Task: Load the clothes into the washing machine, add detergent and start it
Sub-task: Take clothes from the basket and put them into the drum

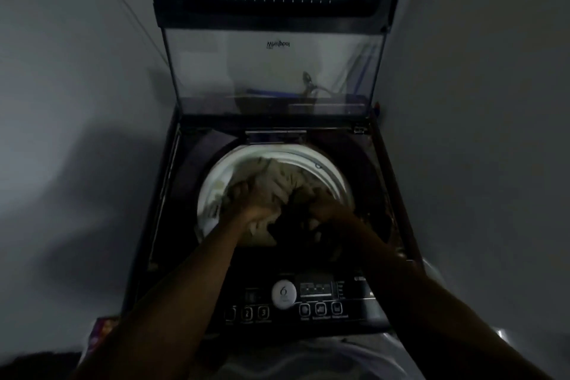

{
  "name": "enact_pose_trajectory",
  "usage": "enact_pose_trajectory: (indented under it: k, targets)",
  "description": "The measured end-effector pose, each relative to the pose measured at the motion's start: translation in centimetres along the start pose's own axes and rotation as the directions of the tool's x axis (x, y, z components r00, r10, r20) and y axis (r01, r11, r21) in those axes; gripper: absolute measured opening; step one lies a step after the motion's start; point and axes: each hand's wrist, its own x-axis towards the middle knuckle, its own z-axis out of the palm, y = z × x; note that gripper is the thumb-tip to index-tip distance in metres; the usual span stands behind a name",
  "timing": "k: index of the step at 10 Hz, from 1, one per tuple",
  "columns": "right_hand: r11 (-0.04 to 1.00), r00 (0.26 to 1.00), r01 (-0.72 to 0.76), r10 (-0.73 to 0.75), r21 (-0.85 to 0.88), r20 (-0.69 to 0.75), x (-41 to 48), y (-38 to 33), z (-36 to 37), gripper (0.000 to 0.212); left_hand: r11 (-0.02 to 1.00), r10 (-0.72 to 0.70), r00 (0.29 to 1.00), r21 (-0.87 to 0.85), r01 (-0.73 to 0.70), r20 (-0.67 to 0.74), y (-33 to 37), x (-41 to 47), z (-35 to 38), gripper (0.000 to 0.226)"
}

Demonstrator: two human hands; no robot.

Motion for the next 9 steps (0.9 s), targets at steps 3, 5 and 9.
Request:
enact_pose_trajectory:
  k: [3,5,9]
  targets:
    - [0.992,0.971,-0.098,0.079,-0.076,-0.225,-3.1,0.4,-0.1,0.027,0.953,0.279,0.96,0.119,-0.278,0.007,-0.3,-0.5,1.1,0.046]
    - [0.995,0.916,-0.103,0.091,-0.01,-0.391,-4.7,1.0,-1.4,0.024,0.933,0.341,0.939,0.145,-0.331,-0.052,2.1,-2.2,2.1,0.029]
    - [0.969,0.725,0.181,-0.017,0.167,-0.688,-15.3,8.5,-6.1,0.017,0.833,0.49,0.808,-0.099,-0.545,-0.327,13.0,-11.8,11.6,0.042]
